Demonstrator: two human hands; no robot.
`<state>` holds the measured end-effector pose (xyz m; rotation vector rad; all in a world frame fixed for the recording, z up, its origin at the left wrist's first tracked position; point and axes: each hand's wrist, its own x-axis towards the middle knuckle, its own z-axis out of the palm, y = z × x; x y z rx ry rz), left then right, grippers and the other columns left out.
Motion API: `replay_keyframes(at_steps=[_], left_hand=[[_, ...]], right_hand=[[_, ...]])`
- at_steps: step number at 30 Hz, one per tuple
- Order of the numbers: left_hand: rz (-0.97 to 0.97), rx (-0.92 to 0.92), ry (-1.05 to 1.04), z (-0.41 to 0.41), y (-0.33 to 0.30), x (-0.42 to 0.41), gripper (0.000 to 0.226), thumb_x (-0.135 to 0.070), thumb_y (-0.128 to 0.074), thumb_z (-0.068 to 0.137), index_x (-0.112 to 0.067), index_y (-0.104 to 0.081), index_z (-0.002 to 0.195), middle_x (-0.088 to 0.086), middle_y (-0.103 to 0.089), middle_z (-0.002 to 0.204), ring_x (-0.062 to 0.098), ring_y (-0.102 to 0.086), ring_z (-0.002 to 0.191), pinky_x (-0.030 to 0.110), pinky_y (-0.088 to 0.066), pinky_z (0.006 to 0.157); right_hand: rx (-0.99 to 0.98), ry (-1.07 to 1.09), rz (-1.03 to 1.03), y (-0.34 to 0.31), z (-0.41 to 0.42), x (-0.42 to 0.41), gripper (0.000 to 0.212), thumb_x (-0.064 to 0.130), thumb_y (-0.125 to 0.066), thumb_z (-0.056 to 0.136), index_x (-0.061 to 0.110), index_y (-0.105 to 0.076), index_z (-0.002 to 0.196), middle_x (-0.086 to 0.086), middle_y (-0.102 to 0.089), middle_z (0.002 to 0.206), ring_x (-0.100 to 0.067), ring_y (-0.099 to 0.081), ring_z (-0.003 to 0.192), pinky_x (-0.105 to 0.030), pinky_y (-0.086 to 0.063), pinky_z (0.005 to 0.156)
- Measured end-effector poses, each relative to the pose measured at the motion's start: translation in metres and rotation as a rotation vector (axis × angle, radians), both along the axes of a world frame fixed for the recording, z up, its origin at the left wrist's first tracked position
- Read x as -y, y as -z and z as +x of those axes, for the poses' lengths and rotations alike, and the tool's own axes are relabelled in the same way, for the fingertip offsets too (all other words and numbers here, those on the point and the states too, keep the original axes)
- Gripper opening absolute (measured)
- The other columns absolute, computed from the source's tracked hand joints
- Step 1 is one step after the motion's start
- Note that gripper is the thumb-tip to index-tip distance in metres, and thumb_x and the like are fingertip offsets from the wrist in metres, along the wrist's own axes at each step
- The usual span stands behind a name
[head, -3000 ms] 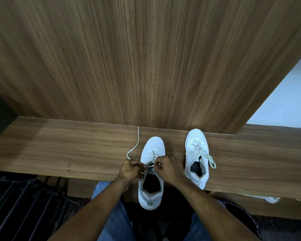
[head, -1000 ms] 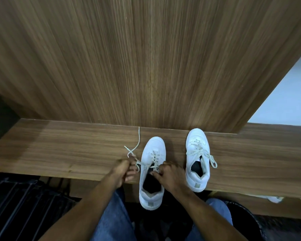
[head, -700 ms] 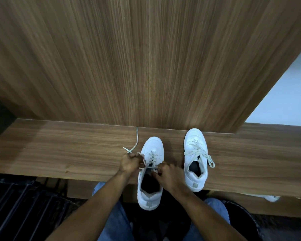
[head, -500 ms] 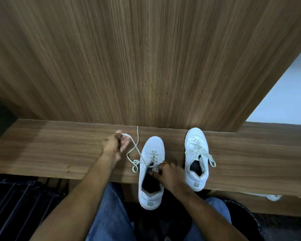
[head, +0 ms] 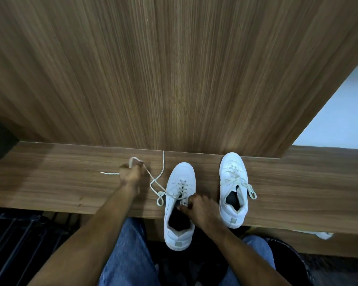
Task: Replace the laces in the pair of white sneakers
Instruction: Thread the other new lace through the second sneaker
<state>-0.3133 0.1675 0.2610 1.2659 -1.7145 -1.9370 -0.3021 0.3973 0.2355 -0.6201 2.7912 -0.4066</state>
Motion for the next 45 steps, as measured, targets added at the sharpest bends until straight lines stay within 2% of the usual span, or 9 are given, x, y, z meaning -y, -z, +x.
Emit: replay_keyframes(at_steps=[2,4,8,18,24,30,34,39,45], left_hand=[[-0.384,0.150,0.133,0.011,0.019,-0.017,0.031,-0.016,-0.068,0.082,-0.010,-0.059,0.111,0.009,-0.064,0.094,0.023,-0.060,0.089,0.035,-0.049,0.079],[-0.625,0.142,0.485,0.020,0.030,-0.035,0.017,-0.012,-0.065,0.082,-0.013,-0.068,0.099,0.009,-0.068,0.094,0.025,-0.064,0.087,0.036,-0.052,0.081],[-0.688,0.252,0.986,0.022,0.045,-0.048,0.031,-0.055,-0.055,0.068,-0.032,-0.074,0.079,-0.002,-0.072,0.091,0.019,-0.064,0.098,0.031,-0.050,0.086],[-0.565,0.369,1.048,0.001,0.015,-0.047,0.040,-0.042,-0.060,0.085,-0.018,-0.051,0.054,0.002,-0.052,0.058,0.022,-0.058,0.065,0.031,-0.043,0.067],[-0.405,0.199,0.897,-0.015,-0.030,-0.056,0.046,-0.042,-0.060,0.091,-0.012,-0.061,0.057,-0.002,-0.055,0.045,0.018,-0.052,0.054,0.027,-0.042,0.060],[-0.284,-0.106,0.898,-0.029,-0.092,-0.063,0.035,-0.035,-0.066,0.089,-0.005,-0.064,0.071,0.012,-0.063,0.067,0.017,-0.058,0.065,0.021,-0.048,0.068],[-0.297,-0.161,0.862,-0.032,-0.100,-0.049,0.028,-0.033,-0.068,0.087,-0.010,-0.064,0.072,0.007,-0.066,0.068,0.008,-0.060,0.069,0.023,-0.045,0.081],[-0.259,-0.151,0.794,-0.020,-0.085,-0.022,0.024,-0.026,-0.070,0.087,-0.011,-0.062,0.070,0.005,-0.059,0.059,0.009,-0.060,0.058,0.016,-0.044,0.063],[-0.324,-0.089,0.935,-0.010,-0.069,-0.036,0.018,-0.018,-0.071,0.086,-0.005,-0.065,0.074,-0.004,-0.060,0.055,0.003,-0.054,0.050,0.013,-0.044,0.055]], right_hand=[[0.004,0.022,-0.020,0.002,0.001,0.000,0.045,0.061,-0.052,0.085,0.017,-0.062,0.079,0.001,-0.069,0.091,-0.022,-0.065,0.091,-0.032,-0.045,0.072],[0.004,0.033,-0.041,0.005,0.001,0.000,0.045,0.061,-0.053,0.085,0.018,-0.057,0.072,0.000,-0.069,0.089,-0.022,-0.065,0.089,-0.031,-0.044,0.070],[0.031,0.043,-0.069,0.005,0.001,-0.001,0.042,0.058,-0.053,0.086,0.021,-0.051,0.067,0.001,-0.069,0.089,-0.021,-0.065,0.090,-0.031,-0.042,0.069],[0.175,0.120,-0.120,0.003,-0.002,0.000,0.043,0.063,-0.058,0.080,0.020,-0.059,0.075,0.003,-0.069,0.085,-0.020,-0.065,0.086,-0.031,-0.047,0.072],[0.389,0.195,-0.455,-0.031,-0.037,0.002,0.015,0.025,-0.071,0.082,0.026,-0.059,0.073,0.005,-0.062,0.074,-0.014,-0.061,0.068,-0.029,-0.051,0.068],[0.546,0.194,-0.826,-0.079,-0.049,0.025,0.006,0.008,-0.060,0.090,0.007,-0.065,0.087,-0.008,-0.062,0.063,-0.016,-0.049,0.047,-0.025,-0.040,0.048],[0.559,0.519,-0.974,-0.079,-0.054,0.016,0.013,0.008,-0.054,0.092,0.002,-0.063,0.085,-0.009,-0.060,0.058,-0.016,-0.045,0.041,-0.024,-0.037,0.045],[0.761,0.890,-1.152,-0.051,-0.054,-0.018,0.006,0.011,-0.051,0.094,0.009,-0.056,0.091,-0.004,-0.062,0.053,-0.011,-0.053,0.038,-0.024,-0.051,0.048],[0.590,0.402,-0.993,-0.070,-0.042,-0.006,0.032,0.002,-0.059,0.089,0.018,-0.055,0.116,-0.015,-0.067,0.074,-0.015,-0.059,0.052,-0.026,-0.047,0.048]])
